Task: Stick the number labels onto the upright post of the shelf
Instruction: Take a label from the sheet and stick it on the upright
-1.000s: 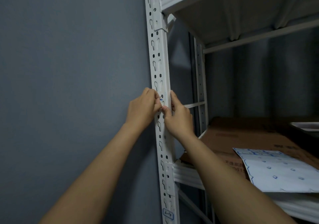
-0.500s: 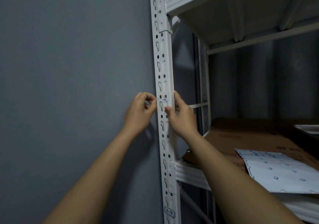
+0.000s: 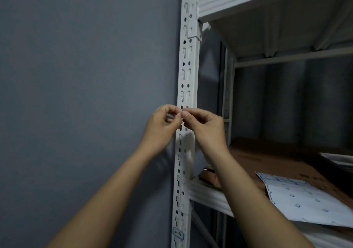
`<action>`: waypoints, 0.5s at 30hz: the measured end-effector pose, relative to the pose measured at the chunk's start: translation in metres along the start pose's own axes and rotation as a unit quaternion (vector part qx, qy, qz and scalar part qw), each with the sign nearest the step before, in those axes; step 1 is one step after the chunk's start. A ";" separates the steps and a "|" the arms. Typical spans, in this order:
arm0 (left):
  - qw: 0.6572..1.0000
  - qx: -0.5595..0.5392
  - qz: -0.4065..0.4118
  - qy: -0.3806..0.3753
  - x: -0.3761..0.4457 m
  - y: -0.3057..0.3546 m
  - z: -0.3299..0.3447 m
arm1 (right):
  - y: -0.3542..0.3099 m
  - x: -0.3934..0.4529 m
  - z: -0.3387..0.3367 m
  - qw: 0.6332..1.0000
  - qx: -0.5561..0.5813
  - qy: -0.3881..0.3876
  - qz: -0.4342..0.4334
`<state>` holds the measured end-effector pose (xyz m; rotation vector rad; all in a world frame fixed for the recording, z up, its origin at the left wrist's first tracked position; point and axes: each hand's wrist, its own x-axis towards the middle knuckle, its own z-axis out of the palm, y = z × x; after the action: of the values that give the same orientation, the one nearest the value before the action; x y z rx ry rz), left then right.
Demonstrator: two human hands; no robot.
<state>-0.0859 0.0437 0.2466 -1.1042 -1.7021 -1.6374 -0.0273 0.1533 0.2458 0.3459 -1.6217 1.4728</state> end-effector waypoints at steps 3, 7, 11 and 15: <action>0.999 0.028 0.036 0.007 -0.003 0.001 -0.002 | 0.000 -0.001 0.002 0.999 0.039 -0.005 0.034; 0.989 0.102 0.103 0.024 -0.009 -0.004 -0.005 | 0.003 -0.001 0.004 0.994 0.091 0.012 0.062; 0.985 0.116 0.117 0.058 -0.009 -0.010 -0.001 | 0.013 0.004 0.005 0.990 0.111 0.039 0.075; 0.989 0.088 0.075 0.096 0.004 -0.019 0.007 | 0.025 0.027 -0.002 0.977 -0.170 0.109 -0.072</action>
<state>-0.1028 0.0524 0.2391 -0.9343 -1.5644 -1.4225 -0.0595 0.1709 0.2495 0.1014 -1.5985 1.0618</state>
